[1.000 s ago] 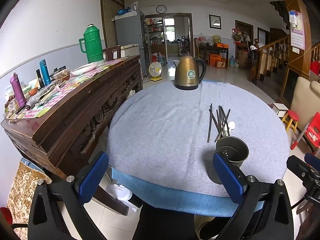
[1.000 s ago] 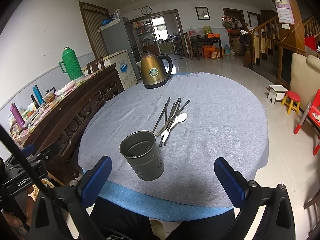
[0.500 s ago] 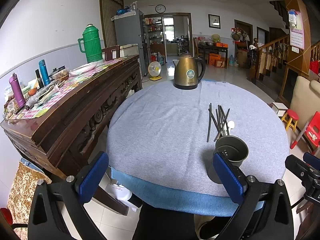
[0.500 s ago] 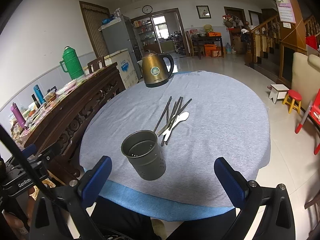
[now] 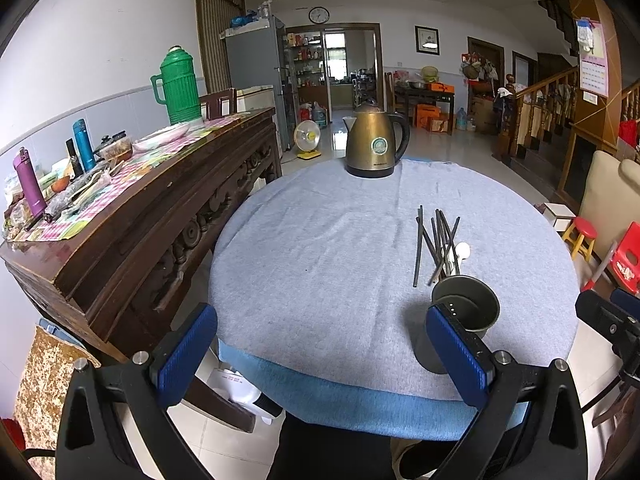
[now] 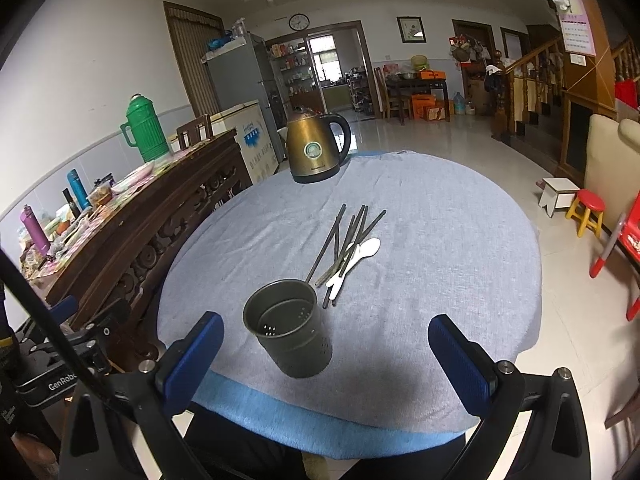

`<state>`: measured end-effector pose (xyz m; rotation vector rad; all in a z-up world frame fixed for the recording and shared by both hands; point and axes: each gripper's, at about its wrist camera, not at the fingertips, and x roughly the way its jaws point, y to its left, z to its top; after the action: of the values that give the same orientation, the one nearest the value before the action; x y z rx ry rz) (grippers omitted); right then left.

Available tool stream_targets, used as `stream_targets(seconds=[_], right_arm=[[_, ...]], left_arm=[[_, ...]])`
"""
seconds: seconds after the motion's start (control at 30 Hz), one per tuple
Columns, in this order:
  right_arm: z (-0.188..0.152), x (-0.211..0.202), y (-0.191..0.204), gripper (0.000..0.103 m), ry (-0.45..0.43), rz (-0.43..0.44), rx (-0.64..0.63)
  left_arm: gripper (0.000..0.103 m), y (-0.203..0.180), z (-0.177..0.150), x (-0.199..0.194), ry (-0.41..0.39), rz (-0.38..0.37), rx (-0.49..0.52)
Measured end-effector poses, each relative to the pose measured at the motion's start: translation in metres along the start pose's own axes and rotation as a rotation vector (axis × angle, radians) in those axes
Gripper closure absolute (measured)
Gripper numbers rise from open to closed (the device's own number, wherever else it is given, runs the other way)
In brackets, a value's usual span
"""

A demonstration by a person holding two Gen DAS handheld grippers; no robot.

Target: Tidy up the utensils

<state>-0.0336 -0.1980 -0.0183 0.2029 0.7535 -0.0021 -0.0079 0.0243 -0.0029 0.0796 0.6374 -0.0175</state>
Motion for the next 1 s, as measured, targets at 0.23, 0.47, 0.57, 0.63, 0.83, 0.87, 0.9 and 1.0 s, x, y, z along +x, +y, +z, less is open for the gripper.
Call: stream_targets(seconds=[0.23, 0.47, 0.57, 0.63, 0.83, 0.87, 0.9, 1.0], right_arm=[[0.003, 0.022, -0.004, 0.0, 0.037, -0.001, 0.007], [0.006, 0.05, -0.015, 0.0, 0.078, -0.002, 0.026], [0.011, 0.064, -0.022, 0.0, 0.099, 0.01, 0.041], [0.019, 0.076, -0.032, 0.0, 0.118, 0.031, 0.059], [0.076, 0.139, -0.087, 0.0, 0.197, 0.094, 0.204], [0.085, 0.152, -0.094, 0.0, 0.215, 0.103, 0.224], [0.093, 0.166, -0.101, 0.0, 0.23, 0.121, 0.243], [0.118, 0.221, -0.116, 0.012, 0.307, 0.157, 0.283]], left_arm=[[0.0, -0.005, 0.002, 0.024, 0.042, 0.0, 0.007], [0.0, -0.01, 0.008, 0.052, 0.08, 0.0, 0.021], [0.0, -0.013, 0.012, 0.07, 0.103, -0.01, 0.031], [0.0, -0.013, 0.019, 0.087, 0.141, -0.038, 0.035], [0.0, -0.009, 0.056, 0.148, 0.229, -0.132, 0.021], [0.0, -0.008, 0.063, 0.162, 0.251, -0.153, 0.005], [0.0, -0.009, 0.067, 0.172, 0.262, -0.167, -0.005], [0.001, -0.018, 0.078, 0.208, 0.305, -0.186, 0.014]])
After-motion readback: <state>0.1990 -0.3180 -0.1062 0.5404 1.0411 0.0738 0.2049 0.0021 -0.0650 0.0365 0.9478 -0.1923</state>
